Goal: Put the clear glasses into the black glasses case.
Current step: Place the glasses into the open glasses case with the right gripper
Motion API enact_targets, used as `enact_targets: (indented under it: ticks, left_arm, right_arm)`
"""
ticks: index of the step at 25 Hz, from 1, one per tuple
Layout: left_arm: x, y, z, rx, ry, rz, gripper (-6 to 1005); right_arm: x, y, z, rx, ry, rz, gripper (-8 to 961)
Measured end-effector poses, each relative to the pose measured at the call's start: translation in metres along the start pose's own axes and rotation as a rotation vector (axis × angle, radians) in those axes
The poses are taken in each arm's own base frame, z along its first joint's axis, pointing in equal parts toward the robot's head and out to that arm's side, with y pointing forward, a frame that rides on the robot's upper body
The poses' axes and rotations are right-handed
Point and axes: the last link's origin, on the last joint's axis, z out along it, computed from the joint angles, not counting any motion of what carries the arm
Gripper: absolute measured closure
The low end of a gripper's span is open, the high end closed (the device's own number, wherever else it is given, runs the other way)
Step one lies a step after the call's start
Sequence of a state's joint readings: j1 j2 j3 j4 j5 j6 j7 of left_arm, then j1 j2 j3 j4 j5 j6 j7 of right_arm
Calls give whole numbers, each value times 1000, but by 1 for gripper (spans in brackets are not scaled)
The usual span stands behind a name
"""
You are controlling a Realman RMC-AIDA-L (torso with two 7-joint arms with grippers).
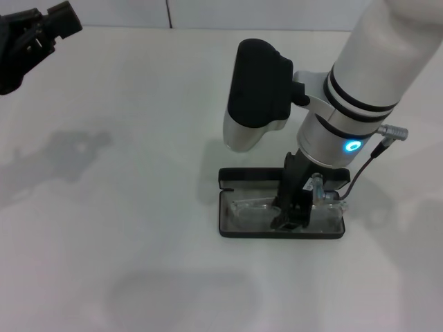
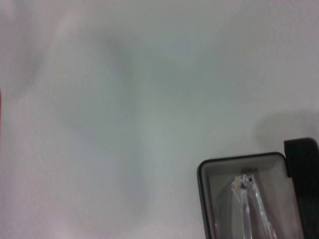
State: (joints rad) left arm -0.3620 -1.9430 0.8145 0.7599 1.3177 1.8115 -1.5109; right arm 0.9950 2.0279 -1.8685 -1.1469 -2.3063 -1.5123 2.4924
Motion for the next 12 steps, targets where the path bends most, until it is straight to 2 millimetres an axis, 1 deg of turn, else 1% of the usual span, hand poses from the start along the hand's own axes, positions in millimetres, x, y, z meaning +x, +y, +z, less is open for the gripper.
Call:
enact_targets:
  ticks: [6, 12]
  left_arm:
    - [0, 0, 0, -1, 0, -3, 918]
    - [1, 0, 2, -5, 1, -5, 917]
  right_arm:
    - [1, 8, -5, 0, -29, -13, 677]
    - [6, 13, -18, 5, -83, -1, 678]
